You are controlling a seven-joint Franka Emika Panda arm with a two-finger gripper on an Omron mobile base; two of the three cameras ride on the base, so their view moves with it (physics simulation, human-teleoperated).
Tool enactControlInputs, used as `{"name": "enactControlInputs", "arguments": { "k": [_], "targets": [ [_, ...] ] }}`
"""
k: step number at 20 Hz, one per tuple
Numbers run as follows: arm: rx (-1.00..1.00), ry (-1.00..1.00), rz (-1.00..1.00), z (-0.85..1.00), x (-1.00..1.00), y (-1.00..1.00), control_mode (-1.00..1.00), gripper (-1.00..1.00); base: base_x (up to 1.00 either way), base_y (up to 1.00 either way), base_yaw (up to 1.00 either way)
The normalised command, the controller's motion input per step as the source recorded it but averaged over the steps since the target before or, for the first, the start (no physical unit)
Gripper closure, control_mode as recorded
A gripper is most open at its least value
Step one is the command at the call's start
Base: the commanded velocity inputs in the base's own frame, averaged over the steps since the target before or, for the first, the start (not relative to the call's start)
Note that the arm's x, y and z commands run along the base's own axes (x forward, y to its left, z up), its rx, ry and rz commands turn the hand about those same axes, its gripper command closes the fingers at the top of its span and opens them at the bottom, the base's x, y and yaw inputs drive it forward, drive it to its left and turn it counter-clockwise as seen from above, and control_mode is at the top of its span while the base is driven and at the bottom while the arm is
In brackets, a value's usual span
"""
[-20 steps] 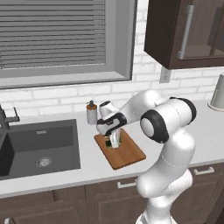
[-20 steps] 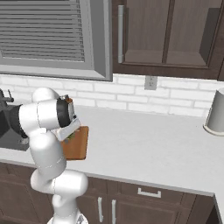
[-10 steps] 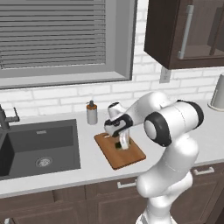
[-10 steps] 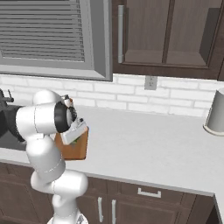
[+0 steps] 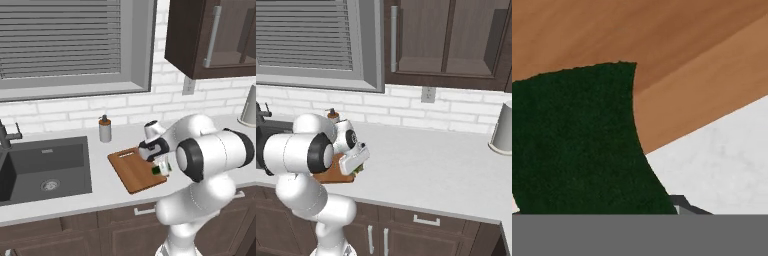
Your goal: Pick up the sponge from the counter and clean the cutting board by briefly scrubbing or pressing down on the cutting board. Once finished, release the sponge.
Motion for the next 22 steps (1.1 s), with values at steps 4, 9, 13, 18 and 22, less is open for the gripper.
{"name": "enactControlInputs", "arguments": {
  "k": [4,9,13,18,22],
  "targets": [
    [0.01,-0.04,0.0,0.13,-0.42,-0.61,-1.0,1.0,0.0,0.0,0.0],
    [0.07,-0.1,0.0,0.52,-0.03,-0.35,-1.0,1.0,0.0,0.0,0.0],
    [0.1,-0.04,0.0,0.34,0.07,-0.44,-1.0,1.0,0.0,0.0,0.0],
    [0.09,0.0,0.0,-0.07,0.35,-0.47,-1.0,1.0,0.0,0.0,0.0],
    [0.09,0.0,0.0,-0.21,0.69,-0.28,-1.0,1.0,0.0,0.0,0.0]
  ]
}}
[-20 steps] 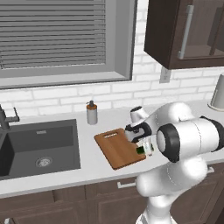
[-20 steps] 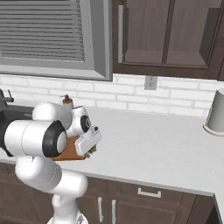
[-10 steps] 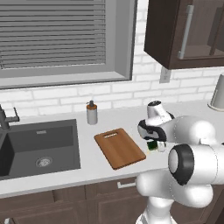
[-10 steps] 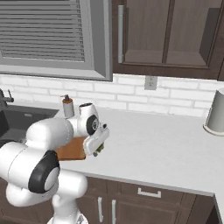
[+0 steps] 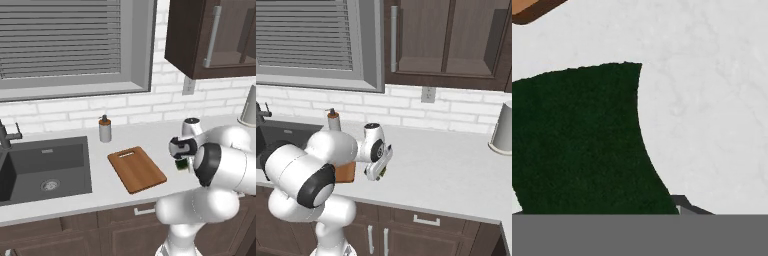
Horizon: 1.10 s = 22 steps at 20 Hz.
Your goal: Pick up the sponge from the counter and clean the cutting board by briefly scrubbing or pressing down on the cutting board. Once finished, release the sponge.
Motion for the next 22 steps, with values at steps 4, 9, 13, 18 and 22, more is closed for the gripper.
{"name": "enactControlInputs", "arguments": {
  "k": [4,9,13,18,22],
  "targets": [
    [0.05,0.0,0.0,-0.03,0.51,-0.07,-1.0,1.0,0.0,0.0,0.0],
    [0.03,0.0,0.0,0.0,0.34,-0.03,-1.0,-1.0,0.0,0.0,0.0],
    [0.01,0.0,0.0,0.0,0.17,-0.02,-1.0,-1.0,0.0,0.0,0.0],
    [0.0,0.0,0.0,-0.01,0.06,0.0,-1.0,-1.0,0.0,0.0,0.0],
    [0.0,0.0,0.0,0.0,0.0,0.0,-1.0,-1.0,0.0,0.0,0.0]
  ]
}}
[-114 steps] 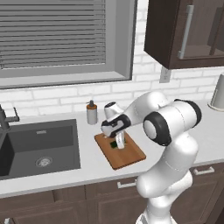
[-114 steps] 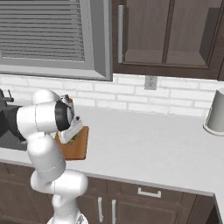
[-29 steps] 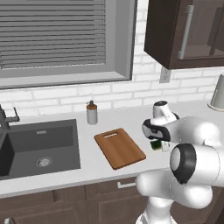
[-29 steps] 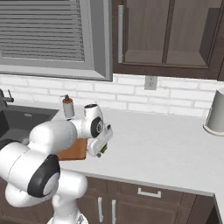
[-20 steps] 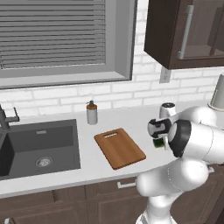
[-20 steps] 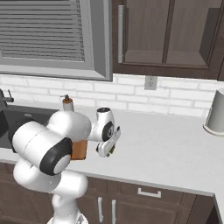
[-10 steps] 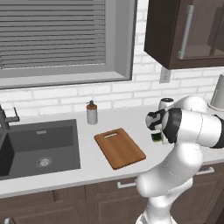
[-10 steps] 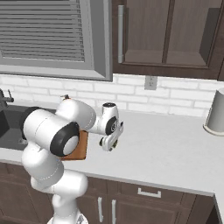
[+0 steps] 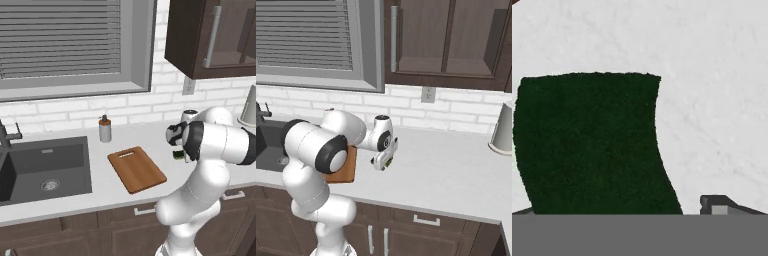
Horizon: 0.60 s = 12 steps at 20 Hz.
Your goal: Pick up the sponge from the counter and clean the cutting board by briefly scrubbing or pressing down on the cutting board. Once finished, release the sponge.
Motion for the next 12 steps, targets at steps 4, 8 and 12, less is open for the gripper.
{"name": "enactControlInputs", "arguments": {
  "k": [4,8,12],
  "targets": [
    [0.0,0.0,0.01,0.0,0.0,0.0,-1.0,-1.0,0.0,0.0,0.0],
    [0.0,-0.03,0.04,0.33,-0.42,0.0,-1.0,-1.0,0.0,0.0,0.0],
    [0.01,-0.11,0.03,0.69,-0.62,-0.05,-1.0,-1.0,0.0,0.0,0.0]
  ]
}}
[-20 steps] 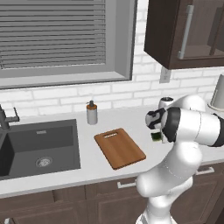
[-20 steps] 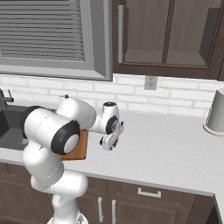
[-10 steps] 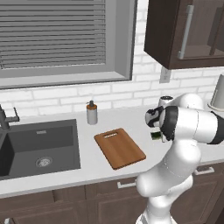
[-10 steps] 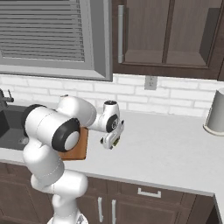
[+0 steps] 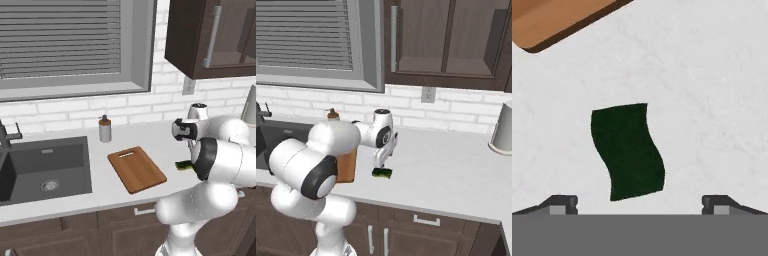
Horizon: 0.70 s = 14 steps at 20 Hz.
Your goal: Pick up the sponge from the counter and clean the cutting board by briefly scrubbing or pressing down on the cutting board. Once finished, release the sponge.
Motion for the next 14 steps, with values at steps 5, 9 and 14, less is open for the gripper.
{"name": "enactControlInputs", "arguments": {
  "k": [5,9,14],
  "targets": [
    [0.0,-0.1,0.04,0.56,-0.53,-0.01,-1.0,-1.0,0.0,0.0,0.0],
    [0.0,-0.03,0.05,0.4,-0.57,0.0,-1.0,-1.0,0.0,0.0,0.0],
    [0.0,-0.09,0.06,0.4,-0.59,-0.02,-1.0,-1.0,0.0,0.0,0.0]
  ]
}}
